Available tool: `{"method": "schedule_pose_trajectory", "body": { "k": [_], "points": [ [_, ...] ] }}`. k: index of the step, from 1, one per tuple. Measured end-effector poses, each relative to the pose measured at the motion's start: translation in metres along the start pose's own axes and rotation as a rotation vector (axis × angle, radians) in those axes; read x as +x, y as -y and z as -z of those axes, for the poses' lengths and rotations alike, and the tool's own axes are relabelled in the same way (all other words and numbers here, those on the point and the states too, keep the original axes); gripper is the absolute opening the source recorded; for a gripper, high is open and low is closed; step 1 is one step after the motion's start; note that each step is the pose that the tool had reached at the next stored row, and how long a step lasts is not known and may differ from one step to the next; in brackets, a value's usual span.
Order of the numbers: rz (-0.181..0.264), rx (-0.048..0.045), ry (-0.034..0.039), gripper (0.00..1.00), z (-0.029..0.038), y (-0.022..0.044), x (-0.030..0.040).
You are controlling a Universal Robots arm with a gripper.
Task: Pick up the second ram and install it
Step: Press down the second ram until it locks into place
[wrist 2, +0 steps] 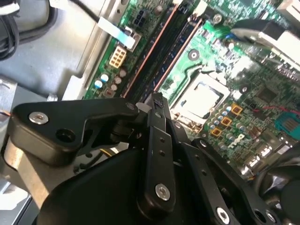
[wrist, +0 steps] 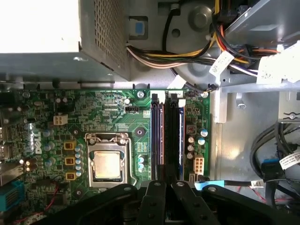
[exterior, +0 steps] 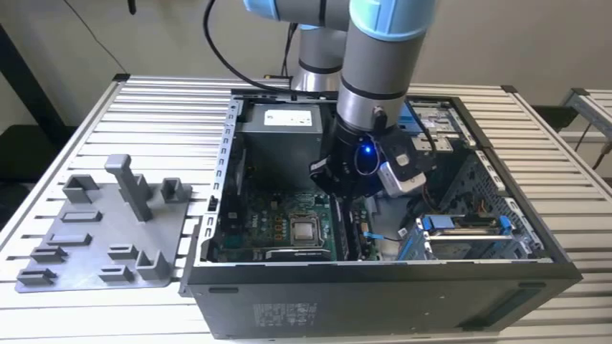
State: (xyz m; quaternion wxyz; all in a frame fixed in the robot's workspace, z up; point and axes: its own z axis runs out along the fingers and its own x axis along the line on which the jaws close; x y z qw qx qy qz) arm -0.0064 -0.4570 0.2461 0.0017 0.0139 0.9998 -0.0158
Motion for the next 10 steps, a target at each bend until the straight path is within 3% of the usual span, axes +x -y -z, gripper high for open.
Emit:
{"method": "schedule_pose_trajectory", "body": {
  "k": [3,5,6,10],
  "points": [
    [0.0,-0.0079,-0.0002,0.11,-0.0003,0.008,-0.0004],
    [0.0,-0.0235,-0.0007,0.11,-0.0005,0.0116,-0.0004],
    [0.0,-0.0269,-0.0007,0.11,-0.0005,0.0123,-0.0004],
    [0.048,-0.0297,0.0008,0.11,-0.0007,0.0123,-0.0005]
  ]
}}
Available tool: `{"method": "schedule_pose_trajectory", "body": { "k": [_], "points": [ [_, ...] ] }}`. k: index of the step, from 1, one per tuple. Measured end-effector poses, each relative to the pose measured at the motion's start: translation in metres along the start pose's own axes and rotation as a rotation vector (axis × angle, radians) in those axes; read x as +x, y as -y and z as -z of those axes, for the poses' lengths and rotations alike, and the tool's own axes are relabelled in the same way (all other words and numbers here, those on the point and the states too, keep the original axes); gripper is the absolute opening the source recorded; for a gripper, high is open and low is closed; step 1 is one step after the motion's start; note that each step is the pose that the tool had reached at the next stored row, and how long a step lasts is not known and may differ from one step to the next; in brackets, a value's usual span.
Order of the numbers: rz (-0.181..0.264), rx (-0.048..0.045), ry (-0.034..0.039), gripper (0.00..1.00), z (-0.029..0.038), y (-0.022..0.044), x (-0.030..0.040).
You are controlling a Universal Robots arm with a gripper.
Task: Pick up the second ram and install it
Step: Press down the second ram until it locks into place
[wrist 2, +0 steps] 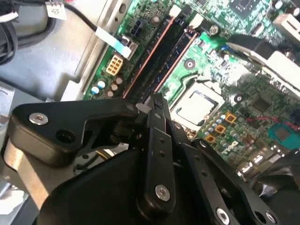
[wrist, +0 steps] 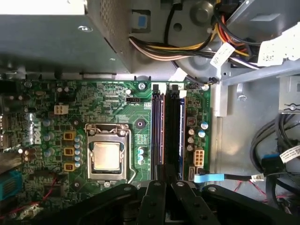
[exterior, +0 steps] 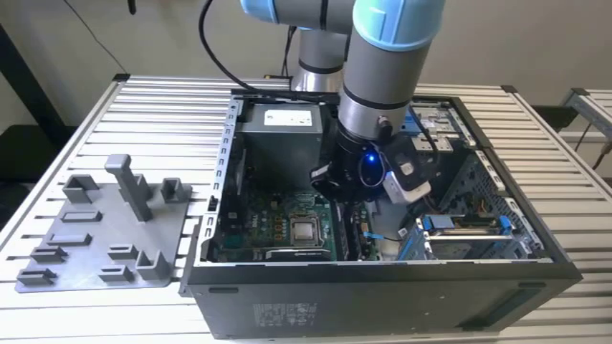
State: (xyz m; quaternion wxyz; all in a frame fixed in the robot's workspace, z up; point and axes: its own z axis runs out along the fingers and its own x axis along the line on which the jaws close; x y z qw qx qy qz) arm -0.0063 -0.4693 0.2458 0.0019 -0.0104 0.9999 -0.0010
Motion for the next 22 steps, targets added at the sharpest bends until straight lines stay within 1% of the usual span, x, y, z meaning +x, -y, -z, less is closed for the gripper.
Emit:
{"method": "schedule_pose_trajectory", "body": {
  "k": [5,8,17,22],
  "points": [
    [0.091,-0.0007,0.0004,0.11,0.0,0.0001,0.0],
    [0.141,-0.0046,0.0007,0.11,-0.0004,0.0,0.0],
    [0.257,-0.0073,0.0011,0.11,-0.0005,0.0,0.0012],
    [0.343,-0.0073,0.0036,0.11,-0.0005,0.0,0.0013]
  ]
}}
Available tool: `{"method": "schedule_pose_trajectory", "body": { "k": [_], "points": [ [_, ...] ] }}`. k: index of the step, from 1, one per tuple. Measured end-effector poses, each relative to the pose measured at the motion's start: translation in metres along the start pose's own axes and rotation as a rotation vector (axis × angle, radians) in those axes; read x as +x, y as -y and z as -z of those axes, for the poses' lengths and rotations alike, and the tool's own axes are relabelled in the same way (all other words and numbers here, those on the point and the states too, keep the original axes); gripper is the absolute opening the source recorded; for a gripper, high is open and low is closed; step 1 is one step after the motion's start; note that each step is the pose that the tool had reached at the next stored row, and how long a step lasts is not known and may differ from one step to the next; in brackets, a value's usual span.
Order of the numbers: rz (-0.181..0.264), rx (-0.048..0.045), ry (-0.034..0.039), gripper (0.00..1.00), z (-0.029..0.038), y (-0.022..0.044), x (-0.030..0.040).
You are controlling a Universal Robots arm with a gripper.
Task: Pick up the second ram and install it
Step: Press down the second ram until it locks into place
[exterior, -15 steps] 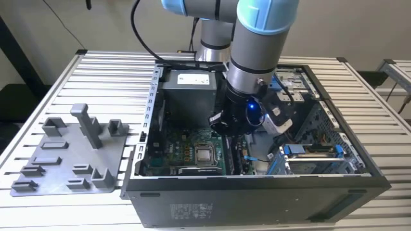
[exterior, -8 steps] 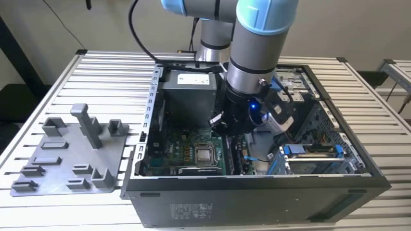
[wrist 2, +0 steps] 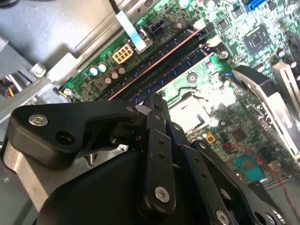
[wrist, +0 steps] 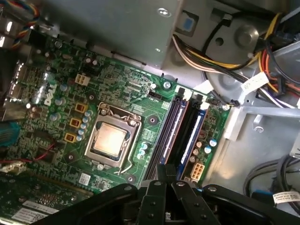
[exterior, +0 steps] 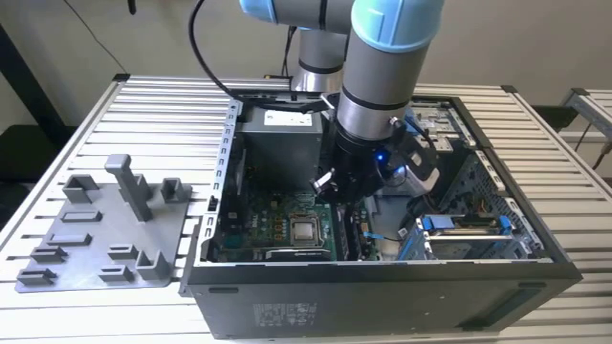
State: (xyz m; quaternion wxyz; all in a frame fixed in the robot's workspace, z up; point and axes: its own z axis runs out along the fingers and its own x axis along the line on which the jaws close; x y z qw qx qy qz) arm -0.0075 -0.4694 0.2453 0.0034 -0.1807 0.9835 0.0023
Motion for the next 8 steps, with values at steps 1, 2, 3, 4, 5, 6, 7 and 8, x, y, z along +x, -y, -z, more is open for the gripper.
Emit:
{"method": "schedule_pose_trajectory", "body": {
  "k": [1,2,3,4,5,6,7,8],
  "points": [
    [0.019,-0.0001,0.0001,0.11,0.0,0.0,0.0],
    [0.036,-0.0002,0.0001,0.11,0.0,0.0,0.0],
    [0.055,-0.0003,0.0001,0.11,0.0,0.0,0.0],
    [0.072,-0.0005,0.0,0.11,0.0,0.0,0.0],
    [0.091,-0.0006,0.0,0.11,0.0,0.0,0.0],
    [0.109,-0.0007,-0.0001,0.11,0.0,0.0,0.0],
    [0.126,-0.0008,-0.0001,0.11,0.0,0.0,0.0],
    [0.144,-0.0009,-0.0002,0.11,0.0,0.0,0.0001]
  ]
}}
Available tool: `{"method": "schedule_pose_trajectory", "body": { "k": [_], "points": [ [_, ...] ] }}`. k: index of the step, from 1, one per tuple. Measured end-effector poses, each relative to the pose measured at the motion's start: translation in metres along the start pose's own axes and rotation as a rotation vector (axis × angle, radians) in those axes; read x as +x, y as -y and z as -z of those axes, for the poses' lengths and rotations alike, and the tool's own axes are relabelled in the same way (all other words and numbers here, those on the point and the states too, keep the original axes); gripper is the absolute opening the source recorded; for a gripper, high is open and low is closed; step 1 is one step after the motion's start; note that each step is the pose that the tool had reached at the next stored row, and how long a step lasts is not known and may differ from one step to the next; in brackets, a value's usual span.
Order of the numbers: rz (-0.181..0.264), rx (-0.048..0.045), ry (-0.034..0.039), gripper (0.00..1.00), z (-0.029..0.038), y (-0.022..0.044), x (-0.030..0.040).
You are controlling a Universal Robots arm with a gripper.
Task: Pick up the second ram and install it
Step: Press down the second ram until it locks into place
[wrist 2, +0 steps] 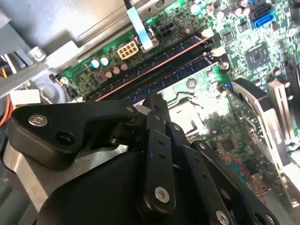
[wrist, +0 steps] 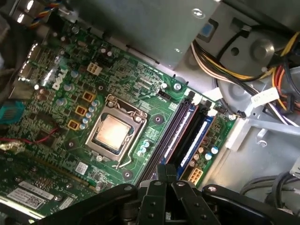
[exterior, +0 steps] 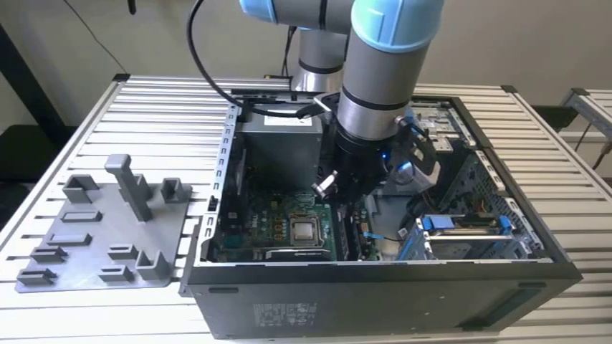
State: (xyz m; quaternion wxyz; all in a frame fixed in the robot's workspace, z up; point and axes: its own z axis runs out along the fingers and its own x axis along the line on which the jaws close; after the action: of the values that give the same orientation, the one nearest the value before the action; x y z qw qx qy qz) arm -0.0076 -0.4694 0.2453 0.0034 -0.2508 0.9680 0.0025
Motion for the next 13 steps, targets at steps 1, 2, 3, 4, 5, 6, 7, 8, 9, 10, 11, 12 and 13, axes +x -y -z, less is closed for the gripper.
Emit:
{"method": "schedule_pose_trajectory", "body": {
  "k": [1,2,3,4,5,6,7,8,9,10,11,12,13],
  "points": [
    [0.017,-0.0001,-0.0001,0.11,0.0,0.0,0.0],
    [0.033,-0.0003,-0.0001,0.11,0.0,0.0,0.0],
    [0.049,-0.0004,-0.0002,0.11,0.0,0.0,0.0001],
    [0.068,-0.0006,-0.0001,0.11,-0.0001,0.0,0.0001],
    [0.084,-0.0007,-0.0001,0.11,0.0,0.0,0.0001],
    [0.096,-0.0003,0.0007,0.11,-0.0001,-0.0001,0.0002],
    [0.107,0.0002,0.0016,0.11,-0.0001,-0.0001,0.0002],
    [0.119,0.0006,0.0022,0.11,-0.0001,-0.0001,0.0003],
    [0.132,0.0006,0.0027,0.11,-0.0001,-0.0001,0.0003],
    [0.144,0.0008,0.003,0.11,-0.0001,-0.0002,0.0003],
    [0.158,0.0009,0.0033,0.11,-0.0001,-0.0002,0.0004],
    [0.171,0.001,0.0037,0.11,-0.0001,-0.0002,0.0004],
    [0.183,0.0014,0.0044,0.11,-0.0001,-0.0002,0.0004]
  ]
}}
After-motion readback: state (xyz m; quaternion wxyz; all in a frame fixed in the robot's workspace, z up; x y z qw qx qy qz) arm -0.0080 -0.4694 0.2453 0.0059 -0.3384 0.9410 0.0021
